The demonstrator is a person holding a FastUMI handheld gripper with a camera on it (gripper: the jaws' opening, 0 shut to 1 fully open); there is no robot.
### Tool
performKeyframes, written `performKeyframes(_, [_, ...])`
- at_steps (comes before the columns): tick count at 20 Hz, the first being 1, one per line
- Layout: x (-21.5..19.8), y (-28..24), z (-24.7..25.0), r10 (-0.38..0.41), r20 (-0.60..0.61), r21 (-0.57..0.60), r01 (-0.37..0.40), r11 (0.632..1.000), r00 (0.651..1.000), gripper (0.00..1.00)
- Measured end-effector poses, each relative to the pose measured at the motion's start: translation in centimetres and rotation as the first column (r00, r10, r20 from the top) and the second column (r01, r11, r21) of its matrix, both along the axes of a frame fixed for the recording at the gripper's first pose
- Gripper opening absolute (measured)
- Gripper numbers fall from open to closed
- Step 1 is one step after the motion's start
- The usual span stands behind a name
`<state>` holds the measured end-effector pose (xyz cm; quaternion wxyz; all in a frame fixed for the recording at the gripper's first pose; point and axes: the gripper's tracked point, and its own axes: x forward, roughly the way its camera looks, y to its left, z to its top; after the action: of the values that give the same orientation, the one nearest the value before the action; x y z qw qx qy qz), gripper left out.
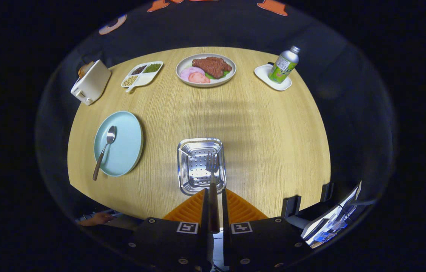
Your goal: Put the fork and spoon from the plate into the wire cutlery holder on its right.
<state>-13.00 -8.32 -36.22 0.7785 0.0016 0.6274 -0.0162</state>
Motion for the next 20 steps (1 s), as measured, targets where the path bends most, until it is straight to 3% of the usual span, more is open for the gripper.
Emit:
performKeyframes(3, [2.7, 0.5, 2.1, -0.055, 0.141, 0.025, 0.052, 0.998, 0.988, 0.21])
performKeyframes(6, [6.2, 1.1, 5.8, -0.058, 0.360, 0.047, 0.044, 0.998, 0.931, 0.30])
performKeyframes(7, [7.4, 1.2, 7.4, -0.067, 0.434, 0.051, 0.050, 0.997, 0.898, 0.31])
performKeyframes(10, [10.2, 2.2, 12.1, -0.102, 0.614, 0.083, 0.065, 0.994, 0.782, 0.54])
performKeyframes(14, [12.4, 3.5, 17.3, -0.113, 0.777, 0.089, 0.069, 0.994, 0.619, 0.75])
performKeyframes(16, [12.9, 4.5, 19.3, -0.106, 0.823, 0.077, 0.075, 0.994, 0.558, 0.81])
performKeyframes(20, [13.4, 7.0, 22.1, -0.088, 0.879, 0.056, 0.080, 0.995, 0.469, 0.88])
